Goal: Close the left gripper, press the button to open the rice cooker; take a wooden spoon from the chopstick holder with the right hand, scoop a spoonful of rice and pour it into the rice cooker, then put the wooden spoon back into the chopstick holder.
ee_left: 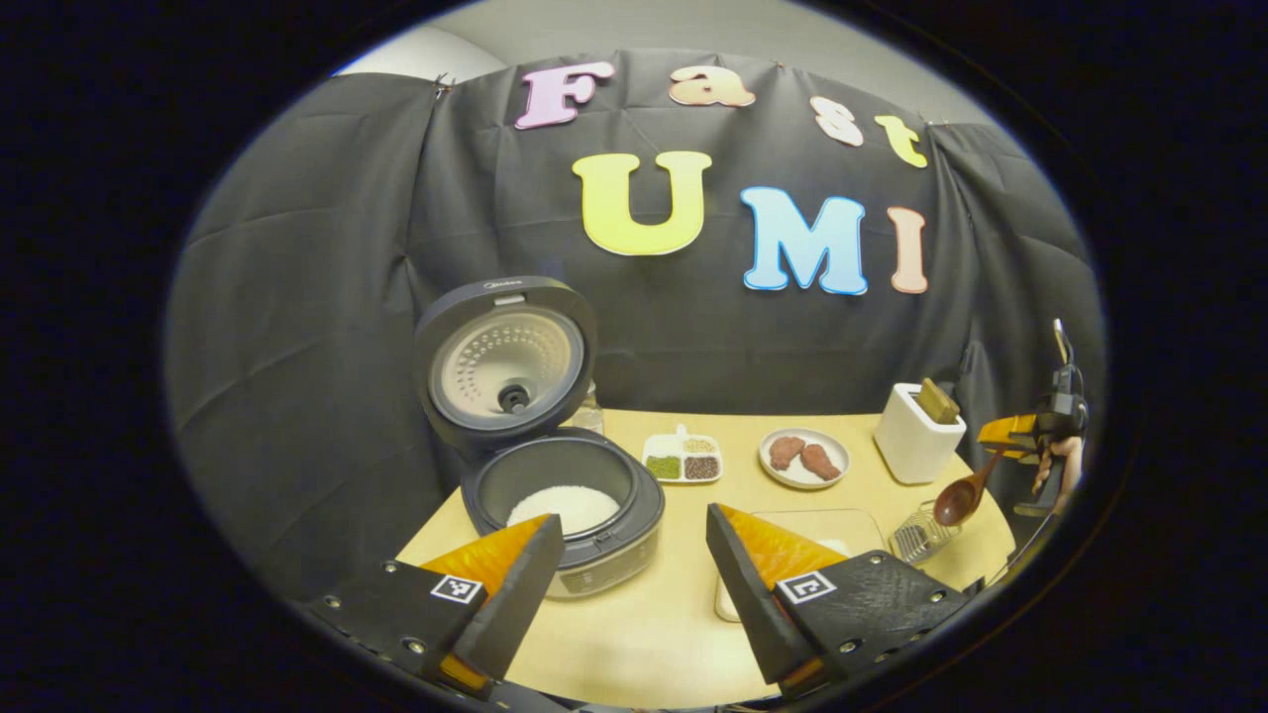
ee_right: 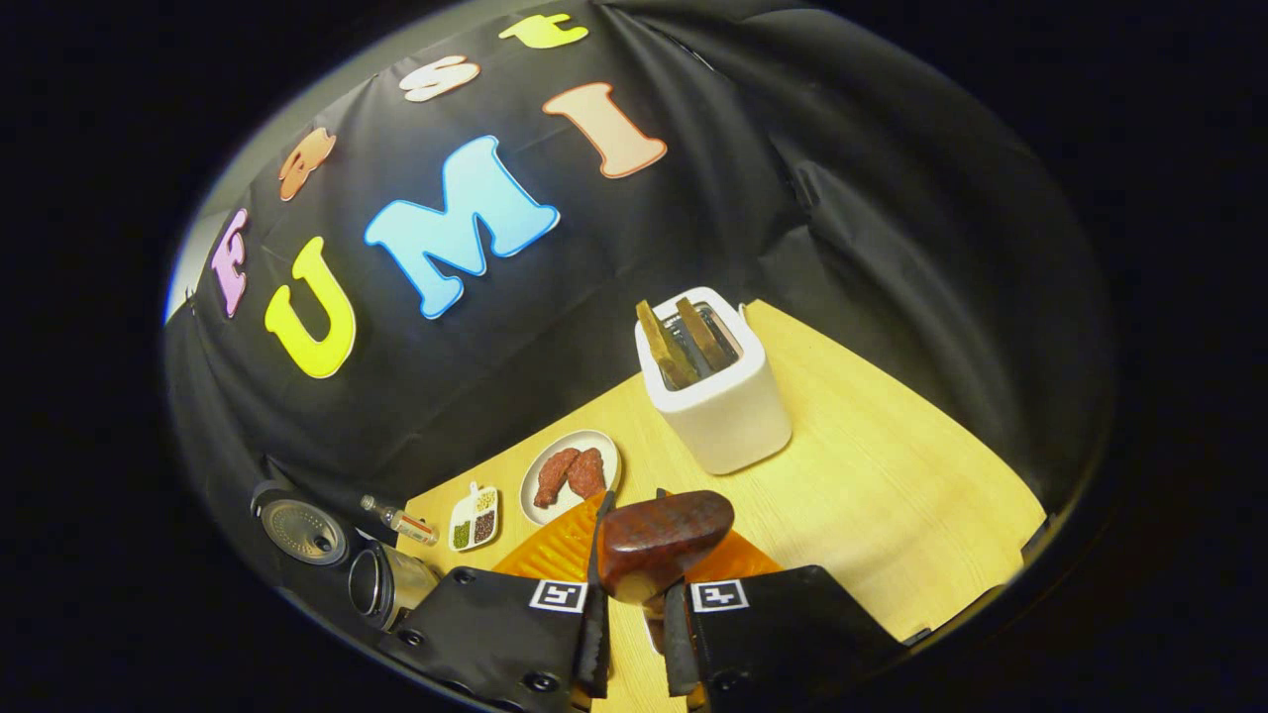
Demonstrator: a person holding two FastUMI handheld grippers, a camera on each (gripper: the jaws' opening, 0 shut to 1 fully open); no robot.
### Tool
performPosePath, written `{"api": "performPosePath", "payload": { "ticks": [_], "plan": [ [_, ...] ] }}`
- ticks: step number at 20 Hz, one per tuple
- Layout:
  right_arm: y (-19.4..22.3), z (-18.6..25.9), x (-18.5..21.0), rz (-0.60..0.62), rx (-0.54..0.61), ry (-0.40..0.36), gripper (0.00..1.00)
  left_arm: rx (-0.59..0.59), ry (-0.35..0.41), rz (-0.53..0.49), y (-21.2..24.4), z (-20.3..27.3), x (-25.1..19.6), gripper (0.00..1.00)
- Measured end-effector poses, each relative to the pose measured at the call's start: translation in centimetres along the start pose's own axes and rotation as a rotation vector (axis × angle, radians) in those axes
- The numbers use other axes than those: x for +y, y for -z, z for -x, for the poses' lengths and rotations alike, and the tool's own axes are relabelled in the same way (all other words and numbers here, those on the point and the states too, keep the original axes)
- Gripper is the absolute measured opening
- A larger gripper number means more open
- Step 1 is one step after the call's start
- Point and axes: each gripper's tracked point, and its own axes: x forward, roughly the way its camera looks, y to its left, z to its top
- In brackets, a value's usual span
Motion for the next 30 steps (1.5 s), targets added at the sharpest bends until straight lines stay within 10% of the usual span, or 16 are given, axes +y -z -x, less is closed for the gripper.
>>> {"api": "performPosePath", "payload": {
  "ticks": [9, 10, 13, 22, 30],
  "plan": [
    [4.0, -2.7, -1.4, -0.096, 0.094, 0.031, 0.3, 0.0, -0.128, 0.071, -0.8, 0.4, 3.3, 0.92],
    [3.7, -2.9, -1.0, -0.116, 0.076, 0.014, 0.36, 0.011, -0.15, 0.07, -0.5, 0.5, 3.9, 0.89],
    [3.2, -2.1, -1.8, -0.1, 0.034, 0.028, 0.99, 0.005, -0.168, 0.12, -1.1, 0.2, 5.2, 0.89],
    [1.3, 5.7, -3.9, 0.148, -0.139, 0.145, 0.98, -0.171, -0.194, 0.178, -12.9, -2.5, 12.1, 0.92],
    [0.9, 10.8, 4.6, 0.331, -0.278, 0.063, 0.98, -0.226, -0.08, 0.294, -22.8, -9.7, 15.6, 0.92]
  ]
}}
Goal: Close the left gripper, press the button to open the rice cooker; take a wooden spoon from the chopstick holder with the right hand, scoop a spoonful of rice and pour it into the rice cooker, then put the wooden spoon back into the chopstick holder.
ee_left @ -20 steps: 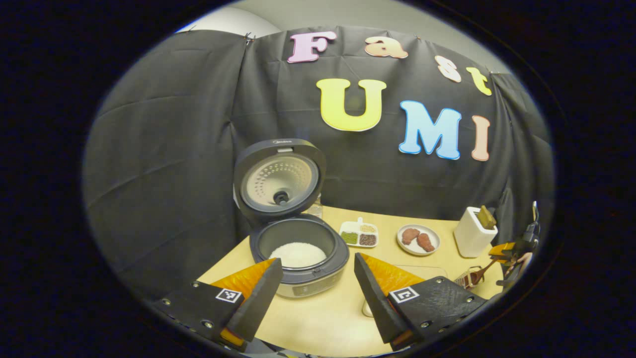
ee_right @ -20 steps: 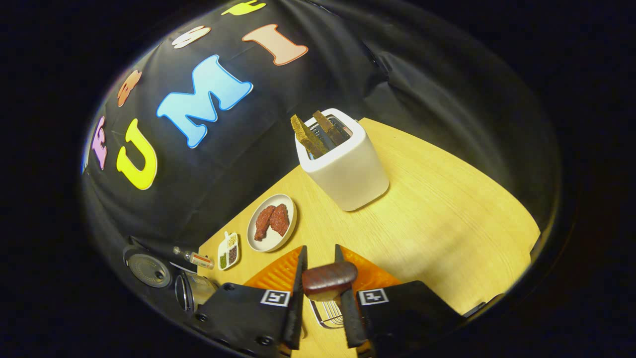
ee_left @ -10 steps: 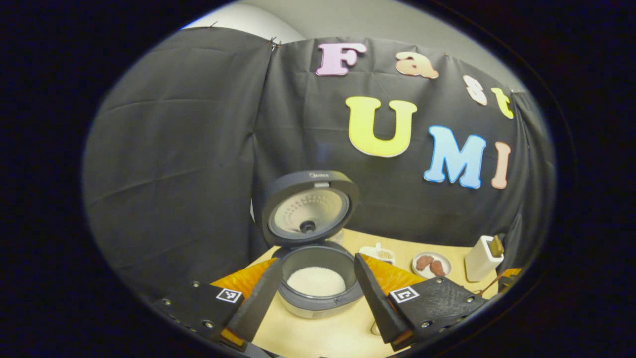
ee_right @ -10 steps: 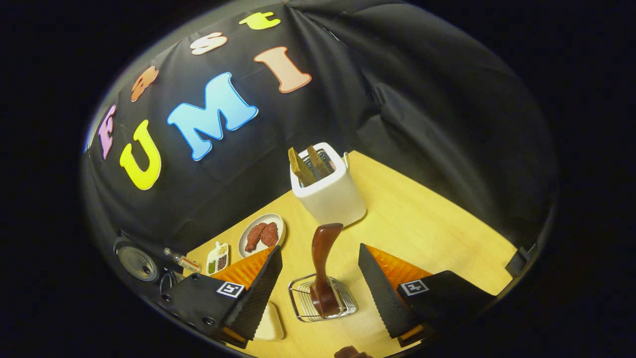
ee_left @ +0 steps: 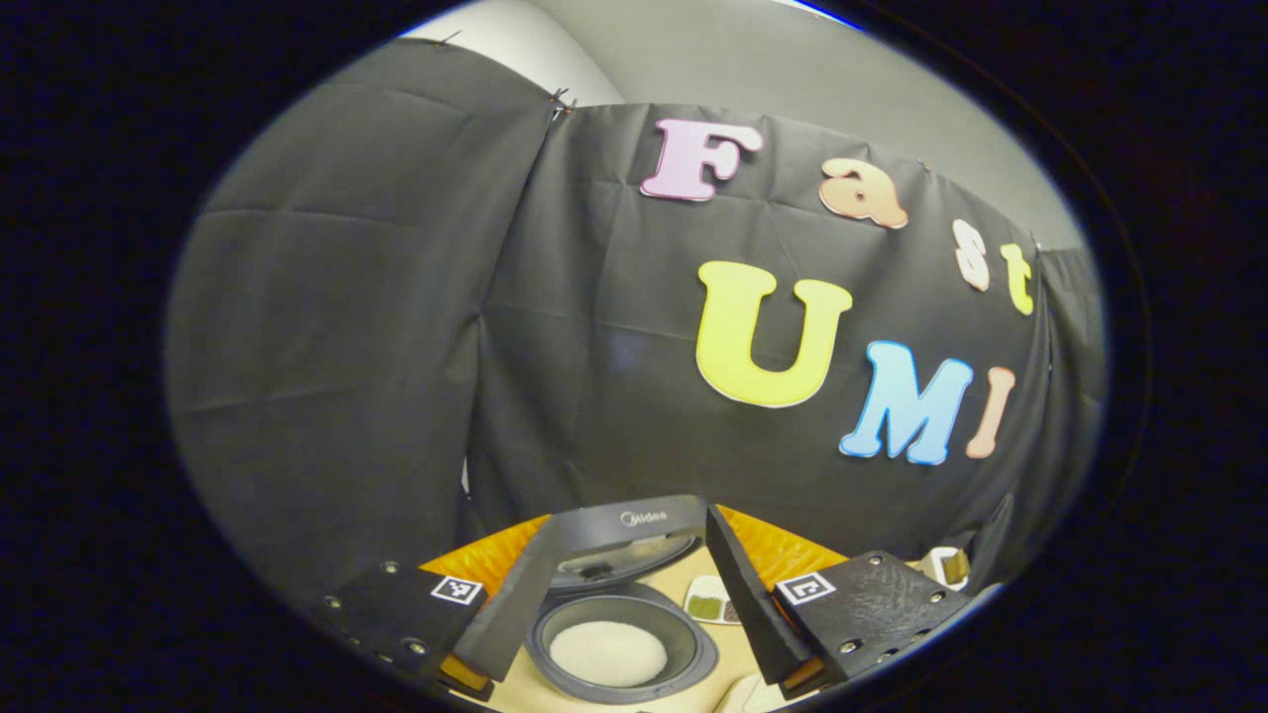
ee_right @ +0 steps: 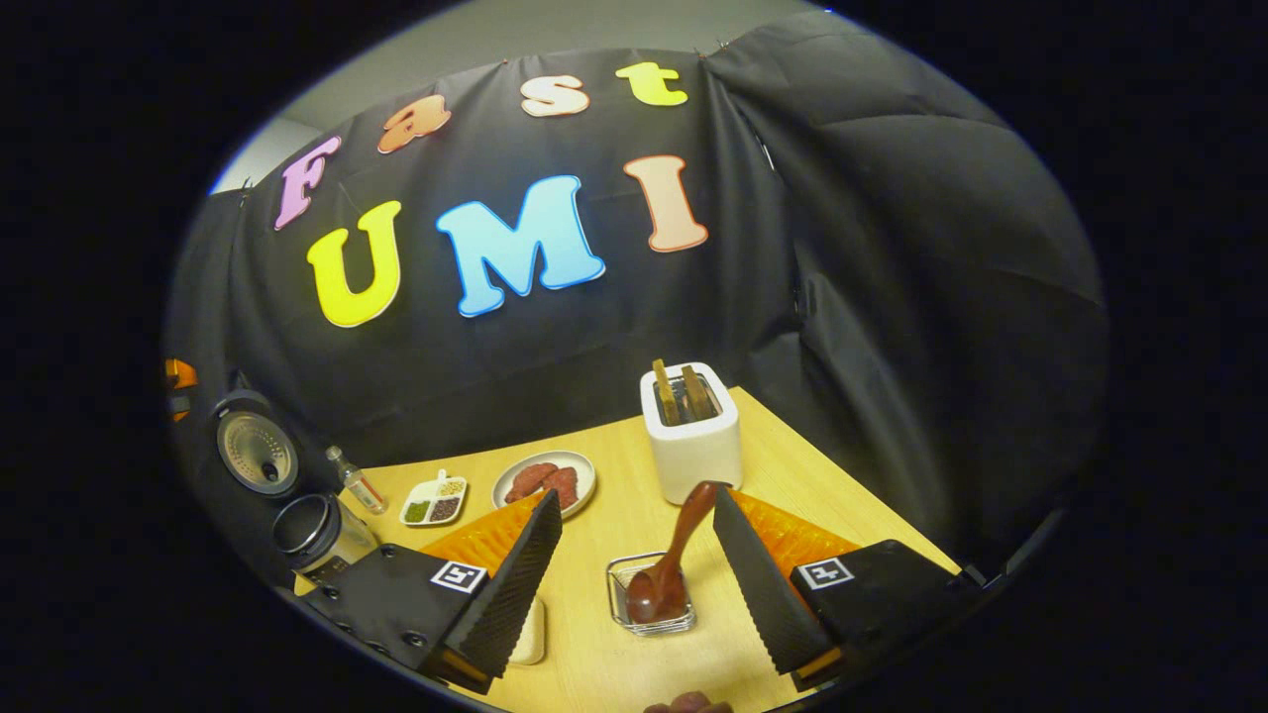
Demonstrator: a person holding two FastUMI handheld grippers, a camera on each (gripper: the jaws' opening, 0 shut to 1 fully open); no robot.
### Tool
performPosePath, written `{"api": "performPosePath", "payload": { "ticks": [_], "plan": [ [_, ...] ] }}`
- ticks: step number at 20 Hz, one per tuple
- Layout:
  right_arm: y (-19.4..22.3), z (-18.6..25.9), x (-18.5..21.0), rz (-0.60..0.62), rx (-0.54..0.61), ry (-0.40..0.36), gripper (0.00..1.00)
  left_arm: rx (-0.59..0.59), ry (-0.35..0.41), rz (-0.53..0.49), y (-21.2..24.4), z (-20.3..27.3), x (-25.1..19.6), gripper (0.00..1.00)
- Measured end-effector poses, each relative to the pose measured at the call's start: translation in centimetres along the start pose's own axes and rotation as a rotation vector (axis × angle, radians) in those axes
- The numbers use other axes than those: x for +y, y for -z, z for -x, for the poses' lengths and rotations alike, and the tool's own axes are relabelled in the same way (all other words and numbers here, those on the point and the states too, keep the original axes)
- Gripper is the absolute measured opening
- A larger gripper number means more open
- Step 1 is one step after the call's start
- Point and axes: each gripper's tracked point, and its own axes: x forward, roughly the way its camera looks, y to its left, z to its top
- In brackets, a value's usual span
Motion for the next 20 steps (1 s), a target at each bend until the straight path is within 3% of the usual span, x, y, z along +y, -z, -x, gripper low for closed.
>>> {"api": "performPosePath", "payload": {
  "ticks": [3, 6, 9, 11, 16, 20],
  "plan": [
    [-1.5, 1.3, 2.6, 0.017, -0.052, -0.021, 0.98, 0.02, 0.041, 0.032, -1.7, -4.4, 0.5, 0.92],
    [-2.4, 3.0, 4.2, 0.032, -0.105, -0.005, 0.98, 0.099, 0.062, -0.003, -0.9, -8.4, 1.1, 0.89],
    [-1.6, 4.3, 5.7, 0.056, -0.116, 0.02, 0.98, 0.216, 0.045, -0.067, 1.5, -11.4, 1.9, 0.94],
    [-0.2, 4.9, 5.8, 0.076, -0.106, 0.056, 0.98, 0.275, 0.036, -0.086, 2.8, -13.1, 2.2, 0.89],
    [3.8, 5.5, 7.4, 0.048, -0.032, 0.055, 0.98, 0.392, 0.077, -0.003, 5.9, -12.5, 1.3, 0.94],
    [3.7, 4.9, 7.5, 0.041, -0.012, 0.031, 0.98, 0.464, 0.096, 0.1, 8.2, -10.3, 0.8, 0.94]
  ]
}}
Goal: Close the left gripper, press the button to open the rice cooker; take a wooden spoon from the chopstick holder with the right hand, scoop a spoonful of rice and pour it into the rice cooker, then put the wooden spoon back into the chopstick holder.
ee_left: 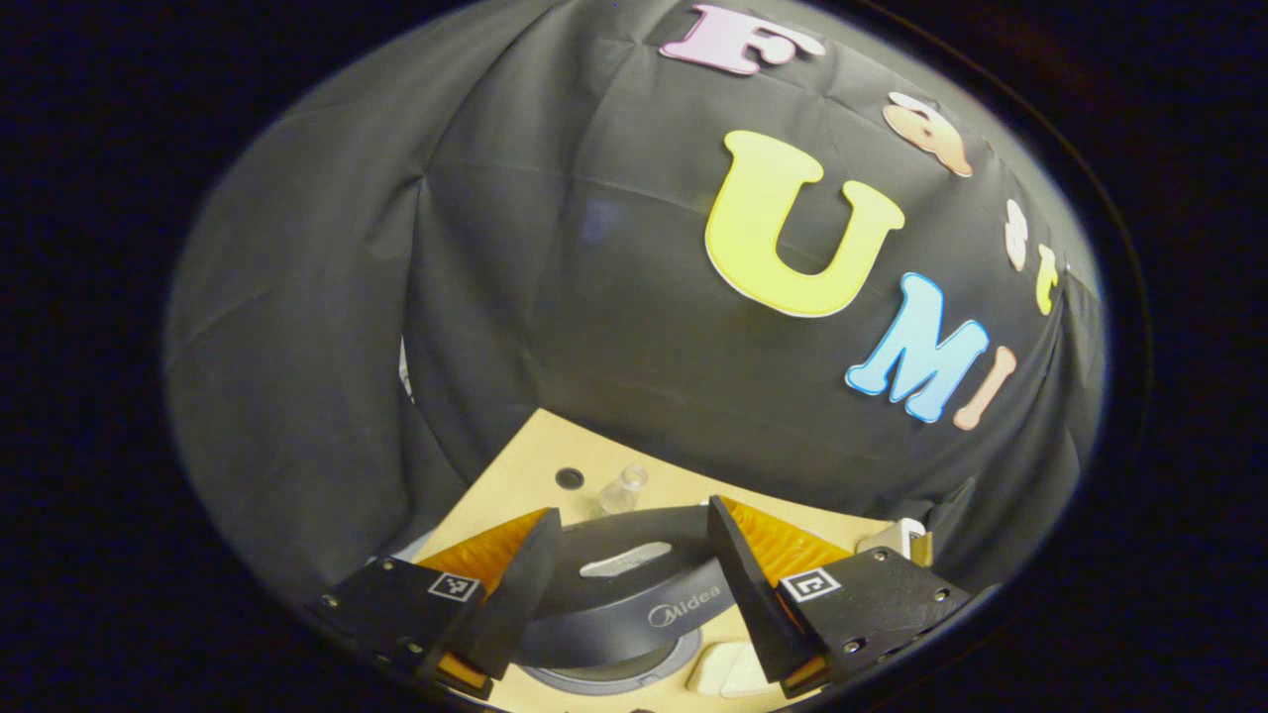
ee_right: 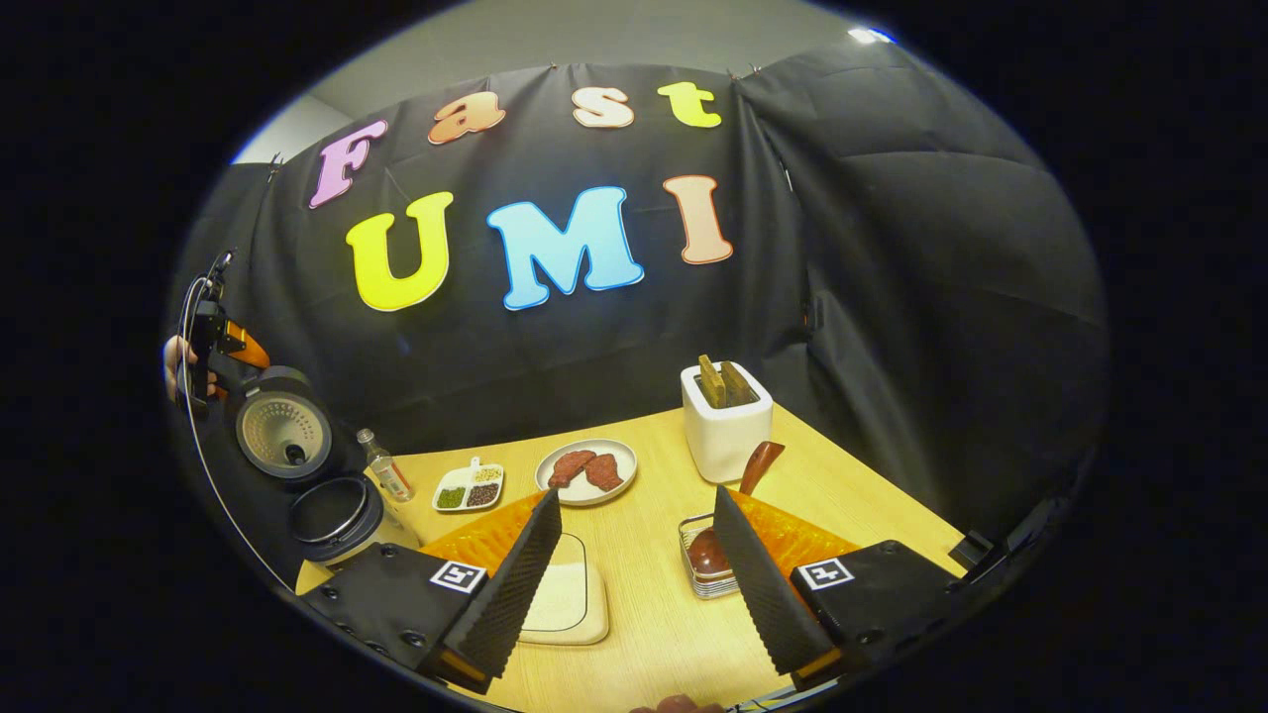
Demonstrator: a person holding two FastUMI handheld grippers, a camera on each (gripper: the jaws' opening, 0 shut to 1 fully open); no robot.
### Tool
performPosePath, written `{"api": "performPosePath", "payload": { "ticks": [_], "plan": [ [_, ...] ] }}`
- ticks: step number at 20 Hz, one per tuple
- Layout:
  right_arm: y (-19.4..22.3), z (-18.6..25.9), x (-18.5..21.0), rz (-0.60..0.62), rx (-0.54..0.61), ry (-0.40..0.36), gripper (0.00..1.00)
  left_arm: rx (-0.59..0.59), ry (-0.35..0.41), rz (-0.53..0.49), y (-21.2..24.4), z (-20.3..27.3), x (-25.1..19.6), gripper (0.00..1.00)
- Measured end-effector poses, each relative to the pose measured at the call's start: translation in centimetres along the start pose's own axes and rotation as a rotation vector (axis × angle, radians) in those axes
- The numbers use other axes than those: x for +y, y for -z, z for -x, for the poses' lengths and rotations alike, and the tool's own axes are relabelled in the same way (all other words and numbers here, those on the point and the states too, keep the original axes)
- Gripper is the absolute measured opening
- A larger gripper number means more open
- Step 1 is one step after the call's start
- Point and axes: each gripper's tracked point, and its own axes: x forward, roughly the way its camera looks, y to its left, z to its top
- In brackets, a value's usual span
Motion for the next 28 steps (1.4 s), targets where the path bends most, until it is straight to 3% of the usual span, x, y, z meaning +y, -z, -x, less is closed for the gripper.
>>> {"api": "performPosePath", "payload": {
  "ticks": [7, 17, 28],
  "plan": [
    [-0.3, -0.9, -2.2, 0.042, 0.039, -0.059, 0.98, 0.125, 0.011, 0.008, 7.6, 1.7, -1.6, 0.92],
    [1.6, -2.3, -5.5, 0.034, 0.131, -0.087, 0.98, 0.241, -0.082, -0.01, 19.0, 0.6, -2.2, 0.95],
    [4.5, -2.7, -7.2, 0.019, 0.196, -0.107, 0.98, 0.344, -0.165, -0.06, 23.6, -0.8, -1.6, 0.94]
  ]
}}
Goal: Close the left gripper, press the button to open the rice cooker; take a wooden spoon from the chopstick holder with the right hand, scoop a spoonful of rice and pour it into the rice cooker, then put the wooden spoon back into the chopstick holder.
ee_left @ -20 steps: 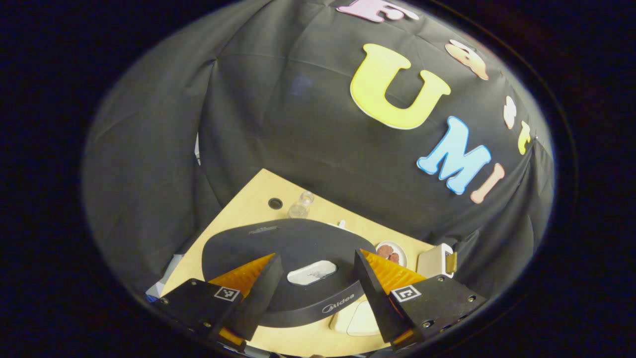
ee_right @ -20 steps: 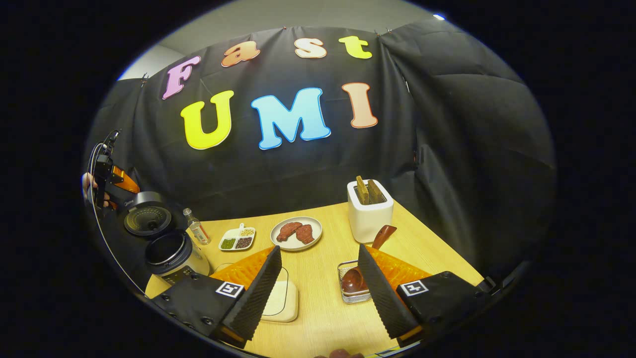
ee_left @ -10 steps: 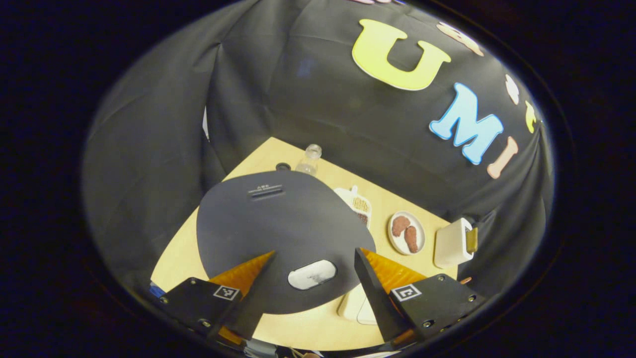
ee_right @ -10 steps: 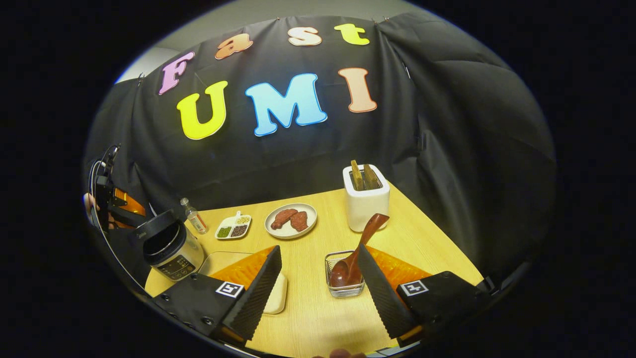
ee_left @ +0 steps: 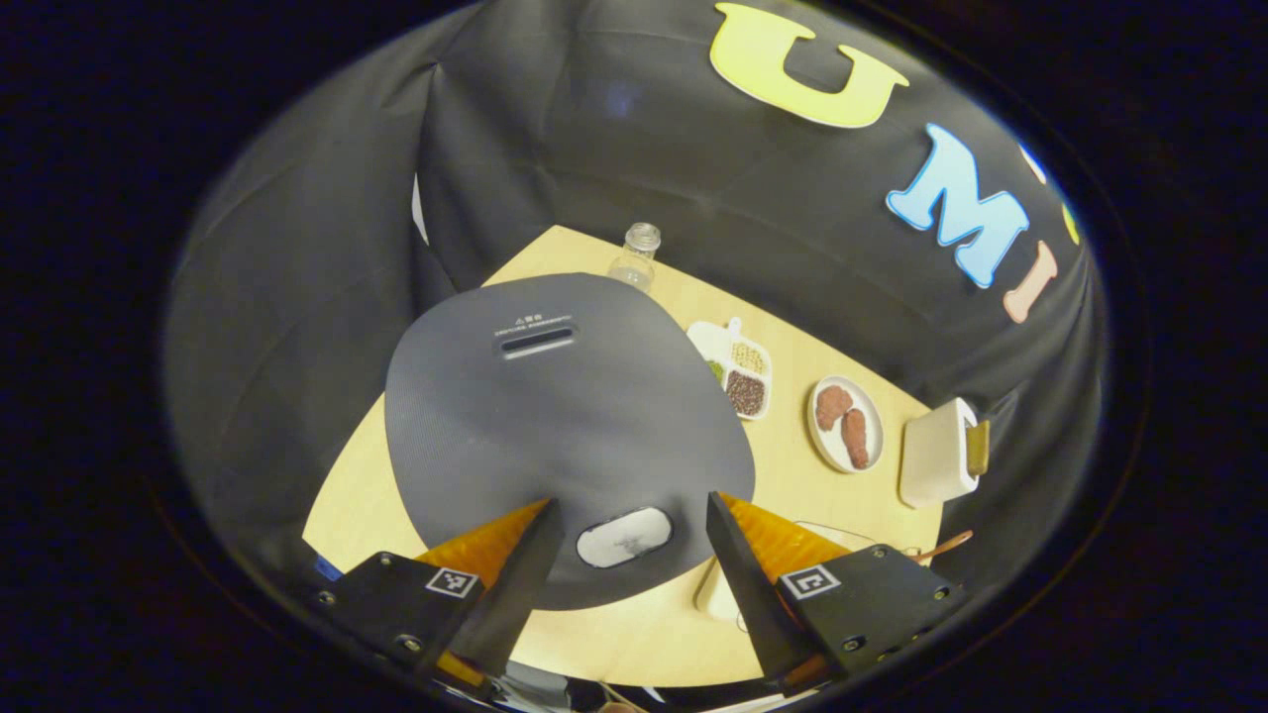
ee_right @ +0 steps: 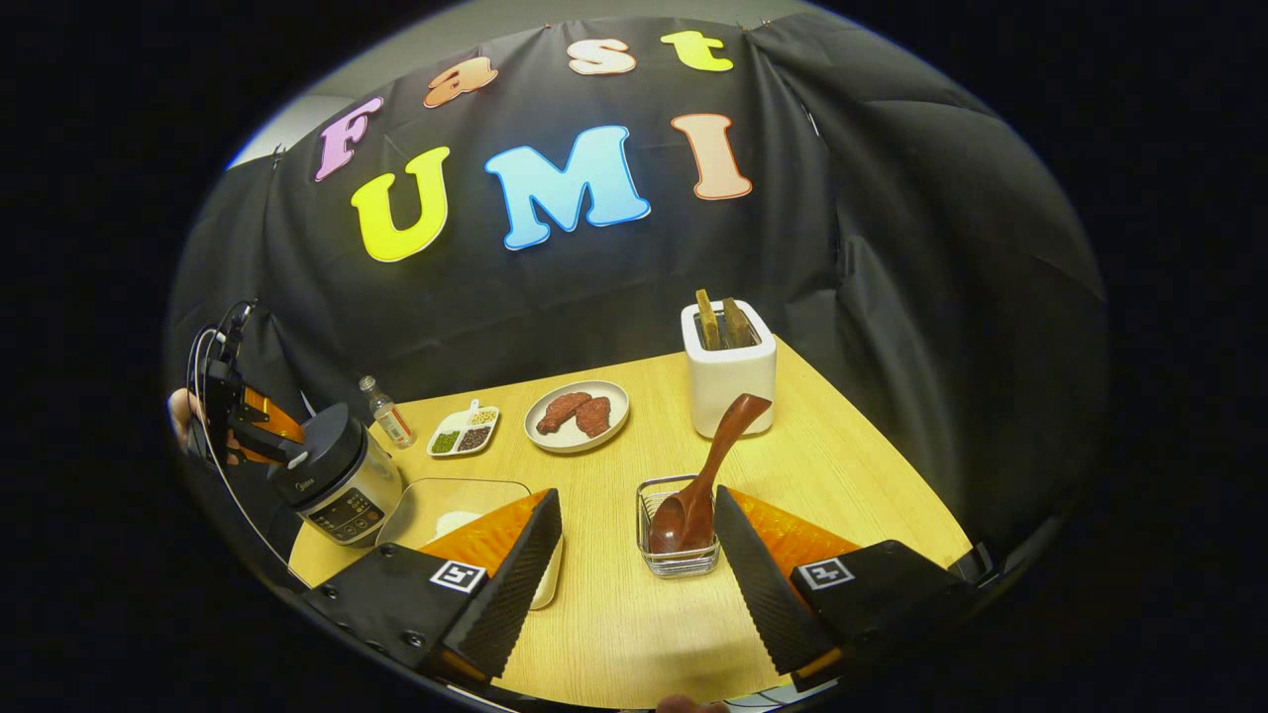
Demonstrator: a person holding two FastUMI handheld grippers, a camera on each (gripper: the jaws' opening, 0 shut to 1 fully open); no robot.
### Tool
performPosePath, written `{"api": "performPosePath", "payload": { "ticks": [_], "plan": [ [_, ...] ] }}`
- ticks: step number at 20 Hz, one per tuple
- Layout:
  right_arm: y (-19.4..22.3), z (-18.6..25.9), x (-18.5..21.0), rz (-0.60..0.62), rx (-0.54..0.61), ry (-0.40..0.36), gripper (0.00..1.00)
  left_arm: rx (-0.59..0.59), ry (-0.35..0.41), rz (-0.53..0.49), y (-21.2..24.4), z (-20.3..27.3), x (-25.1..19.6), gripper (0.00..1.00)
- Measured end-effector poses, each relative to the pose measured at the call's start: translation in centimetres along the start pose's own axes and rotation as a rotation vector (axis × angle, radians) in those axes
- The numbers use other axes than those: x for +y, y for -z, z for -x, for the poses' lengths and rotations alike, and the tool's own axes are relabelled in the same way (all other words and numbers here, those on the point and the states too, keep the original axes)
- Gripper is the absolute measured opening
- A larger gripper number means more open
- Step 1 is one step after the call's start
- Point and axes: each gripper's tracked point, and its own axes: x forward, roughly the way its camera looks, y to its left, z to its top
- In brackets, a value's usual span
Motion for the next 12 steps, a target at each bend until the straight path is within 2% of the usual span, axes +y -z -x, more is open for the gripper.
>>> {"api": "performPosePath", "payload": {
  "ticks": [4, 7, 12],
  "plan": [
    [1.2, -0.1, -0.8, -0.01, 0.023, -0.019, 0.98, 0.001, -0.018, -0.061, 0.4, -0.6, 0.2, 0.93],
    [1.8, -0.1, -1.7, 0.001, 0.03, -0.032, 0.98, 0.008, -0.044, -0.039, 0.7, -0.8, 0.2, 0.92],
    [2.5, 0.6, -4.1, 0.003, 0.052, -0.056, 0.98, -0.036, -0.108, -0.076, 1.0, -0.9, 0.5, 0.93]
  ]
}}
